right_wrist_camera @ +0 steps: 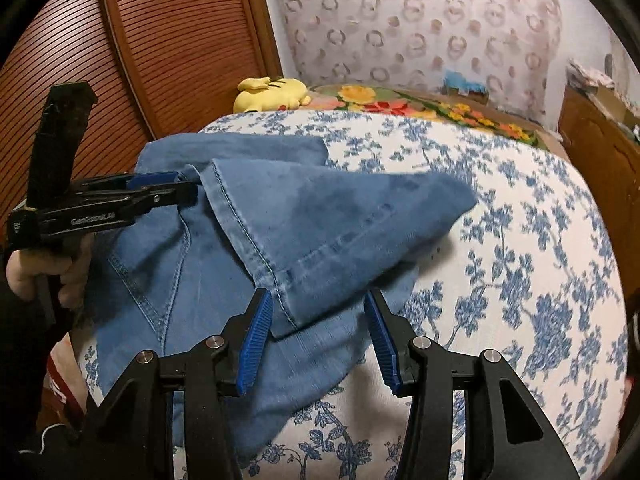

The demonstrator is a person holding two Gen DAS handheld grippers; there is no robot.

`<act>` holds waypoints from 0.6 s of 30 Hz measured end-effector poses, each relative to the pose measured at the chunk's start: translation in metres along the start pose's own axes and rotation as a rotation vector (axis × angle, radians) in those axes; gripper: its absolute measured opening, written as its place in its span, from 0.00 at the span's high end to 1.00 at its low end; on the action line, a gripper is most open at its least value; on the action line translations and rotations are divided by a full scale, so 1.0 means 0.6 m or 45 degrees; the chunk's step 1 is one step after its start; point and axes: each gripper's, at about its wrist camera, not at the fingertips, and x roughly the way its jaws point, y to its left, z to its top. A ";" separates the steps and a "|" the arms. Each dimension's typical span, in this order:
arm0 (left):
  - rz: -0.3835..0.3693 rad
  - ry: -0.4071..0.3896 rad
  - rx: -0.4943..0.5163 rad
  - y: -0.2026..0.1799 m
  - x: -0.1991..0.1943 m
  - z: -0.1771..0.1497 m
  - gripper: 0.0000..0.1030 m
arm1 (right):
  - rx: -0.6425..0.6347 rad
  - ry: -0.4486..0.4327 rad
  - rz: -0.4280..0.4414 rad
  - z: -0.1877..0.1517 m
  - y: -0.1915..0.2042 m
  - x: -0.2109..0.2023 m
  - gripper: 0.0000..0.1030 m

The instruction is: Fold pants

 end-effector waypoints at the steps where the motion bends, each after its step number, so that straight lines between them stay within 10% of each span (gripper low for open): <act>1: 0.000 0.007 -0.002 -0.001 0.003 0.001 0.61 | 0.009 0.006 0.013 -0.001 0.001 0.002 0.52; 7: 0.007 0.007 0.010 -0.004 0.013 0.004 0.70 | 0.034 0.007 0.060 0.010 -0.016 0.032 0.52; 12: -0.018 -0.065 0.024 -0.009 -0.011 0.000 0.82 | -0.003 -0.035 0.087 0.020 -0.017 0.030 0.96; 18: 0.000 -0.229 0.062 -0.036 -0.097 -0.017 0.84 | -0.052 -0.190 0.090 0.052 -0.019 -0.029 0.97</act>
